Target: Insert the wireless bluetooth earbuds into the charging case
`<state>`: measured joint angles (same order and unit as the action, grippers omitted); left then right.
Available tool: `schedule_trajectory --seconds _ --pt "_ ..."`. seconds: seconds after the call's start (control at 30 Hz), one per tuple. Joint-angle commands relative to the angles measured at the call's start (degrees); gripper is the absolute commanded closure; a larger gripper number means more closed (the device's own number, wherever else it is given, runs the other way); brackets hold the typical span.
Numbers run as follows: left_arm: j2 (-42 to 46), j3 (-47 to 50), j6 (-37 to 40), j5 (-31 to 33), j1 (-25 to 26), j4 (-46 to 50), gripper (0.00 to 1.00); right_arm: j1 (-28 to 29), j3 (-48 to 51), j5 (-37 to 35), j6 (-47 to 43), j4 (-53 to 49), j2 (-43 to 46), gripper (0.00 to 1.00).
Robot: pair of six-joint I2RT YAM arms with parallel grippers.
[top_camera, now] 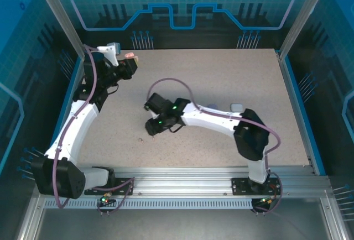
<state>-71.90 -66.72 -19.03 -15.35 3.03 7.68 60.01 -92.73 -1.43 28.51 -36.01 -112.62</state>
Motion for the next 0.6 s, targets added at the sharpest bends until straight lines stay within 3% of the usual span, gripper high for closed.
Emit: schedule_trajectory --seconds 0.0,0.3,0.57 --pt "0.4 -3.3 -2.4 2.0 -1.4 0.7 1.0 2.8 -7.5 -1.6 -5.8 -3.5 -5.9 0.53" --pt "-0.5 -5.6 -4.8 1.5 -3.5 -0.5 1.0 4.4 -23.9 -3.8 -6.5 -13.8 -20.3 0.55" --pt "-1.2 -7.0 -5.1 0.8 -3.7 -0.4 1.0 4.5 -29.6 -2.2 -6.1 -16.5 -26.4 0.57"
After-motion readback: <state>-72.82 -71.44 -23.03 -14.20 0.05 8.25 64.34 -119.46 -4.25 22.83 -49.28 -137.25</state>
